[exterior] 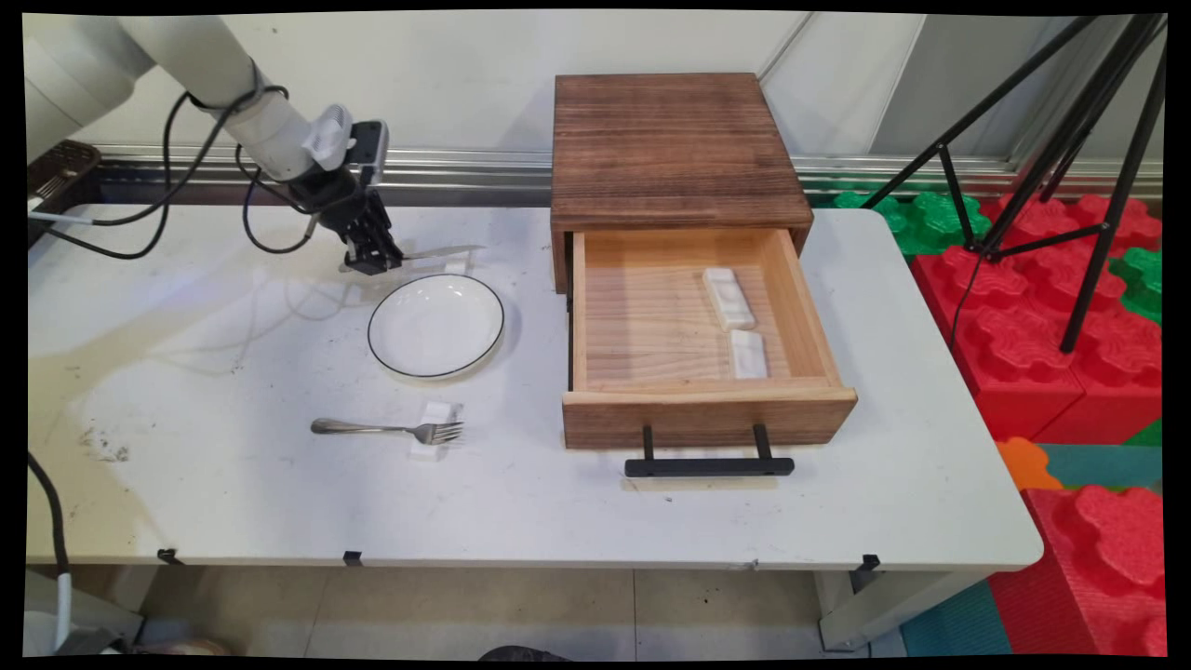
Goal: Place the picked object into the drawer
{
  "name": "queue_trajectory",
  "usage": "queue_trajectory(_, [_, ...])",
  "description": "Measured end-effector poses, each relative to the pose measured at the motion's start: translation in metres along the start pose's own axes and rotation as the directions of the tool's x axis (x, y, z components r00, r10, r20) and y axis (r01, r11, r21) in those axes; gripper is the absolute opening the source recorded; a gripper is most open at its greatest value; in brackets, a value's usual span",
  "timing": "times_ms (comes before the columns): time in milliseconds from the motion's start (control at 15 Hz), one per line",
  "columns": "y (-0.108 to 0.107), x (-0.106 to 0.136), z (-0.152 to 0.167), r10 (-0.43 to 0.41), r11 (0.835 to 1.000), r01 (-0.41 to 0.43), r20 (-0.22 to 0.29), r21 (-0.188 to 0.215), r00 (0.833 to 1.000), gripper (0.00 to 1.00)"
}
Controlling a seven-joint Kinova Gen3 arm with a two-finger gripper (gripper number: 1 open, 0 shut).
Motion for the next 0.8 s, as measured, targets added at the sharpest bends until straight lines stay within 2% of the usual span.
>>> queue_trajectory(800, [0.018, 0.004, -0.068, -0.003, 1.000, 0.004, -0.065, 0.015, 0.998, 0.00])
